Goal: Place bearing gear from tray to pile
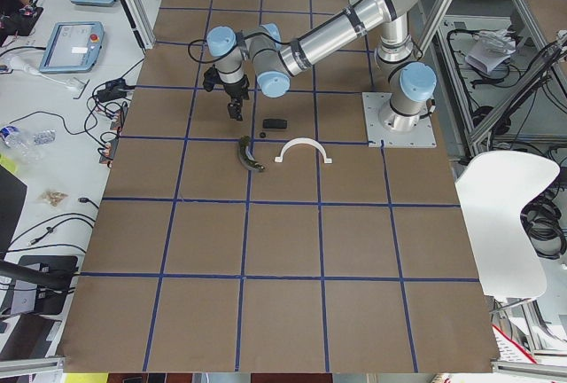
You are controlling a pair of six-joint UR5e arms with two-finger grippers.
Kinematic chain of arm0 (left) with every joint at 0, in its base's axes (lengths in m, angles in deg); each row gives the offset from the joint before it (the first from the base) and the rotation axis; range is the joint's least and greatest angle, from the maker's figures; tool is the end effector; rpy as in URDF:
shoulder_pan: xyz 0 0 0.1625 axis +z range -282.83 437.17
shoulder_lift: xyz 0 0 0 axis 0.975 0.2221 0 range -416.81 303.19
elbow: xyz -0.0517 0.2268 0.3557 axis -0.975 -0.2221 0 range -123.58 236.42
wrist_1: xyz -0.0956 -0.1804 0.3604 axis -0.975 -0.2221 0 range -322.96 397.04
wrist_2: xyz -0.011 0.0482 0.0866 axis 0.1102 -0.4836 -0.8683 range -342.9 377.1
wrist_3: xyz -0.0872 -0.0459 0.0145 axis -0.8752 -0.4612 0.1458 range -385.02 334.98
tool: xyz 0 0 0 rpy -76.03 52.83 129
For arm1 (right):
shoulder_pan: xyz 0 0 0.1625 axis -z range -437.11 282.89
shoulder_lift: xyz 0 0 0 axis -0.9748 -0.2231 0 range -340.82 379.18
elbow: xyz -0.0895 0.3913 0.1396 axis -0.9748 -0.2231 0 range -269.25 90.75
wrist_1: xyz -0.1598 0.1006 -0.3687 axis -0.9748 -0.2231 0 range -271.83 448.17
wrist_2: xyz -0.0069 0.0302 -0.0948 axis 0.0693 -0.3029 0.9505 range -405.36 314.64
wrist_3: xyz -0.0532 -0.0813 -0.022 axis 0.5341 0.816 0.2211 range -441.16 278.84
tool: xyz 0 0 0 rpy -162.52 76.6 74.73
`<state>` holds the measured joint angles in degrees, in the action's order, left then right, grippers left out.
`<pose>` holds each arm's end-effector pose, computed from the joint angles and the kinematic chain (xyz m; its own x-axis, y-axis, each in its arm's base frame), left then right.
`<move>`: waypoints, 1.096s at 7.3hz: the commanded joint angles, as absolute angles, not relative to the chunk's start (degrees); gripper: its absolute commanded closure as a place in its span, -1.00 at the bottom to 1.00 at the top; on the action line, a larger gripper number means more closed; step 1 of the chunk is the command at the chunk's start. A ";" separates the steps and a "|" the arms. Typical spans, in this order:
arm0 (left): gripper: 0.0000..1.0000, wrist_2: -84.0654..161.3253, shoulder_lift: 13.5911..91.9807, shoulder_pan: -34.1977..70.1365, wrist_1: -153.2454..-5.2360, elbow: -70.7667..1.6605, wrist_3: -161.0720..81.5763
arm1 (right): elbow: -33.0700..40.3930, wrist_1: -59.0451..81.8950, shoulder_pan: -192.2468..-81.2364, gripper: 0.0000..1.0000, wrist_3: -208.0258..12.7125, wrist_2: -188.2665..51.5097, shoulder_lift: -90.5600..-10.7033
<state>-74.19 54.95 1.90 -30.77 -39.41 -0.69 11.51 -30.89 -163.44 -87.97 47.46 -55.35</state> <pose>0.0245 -0.6089 0.2671 -0.9858 0.1669 0.0183 0.1679 0.9812 0.0948 0.0916 -0.5768 0.3043 -0.9820 0.1841 0.0428 0.1817 0.9818 -0.0549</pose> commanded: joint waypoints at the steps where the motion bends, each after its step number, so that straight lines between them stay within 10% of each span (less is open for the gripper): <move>1: -1.00 -74.13 55.25 -4.19 -35.11 -33.69 -11.78 | 11.39 -32.23 -176.28 0.85 -106.41 48.07 -52.82; 8: -1.00 -72.46 37.69 -13.53 -52.26 -28.56 -18.69 | 11.12 -44.27 -188.98 0.72 -120.88 40.35 -44.29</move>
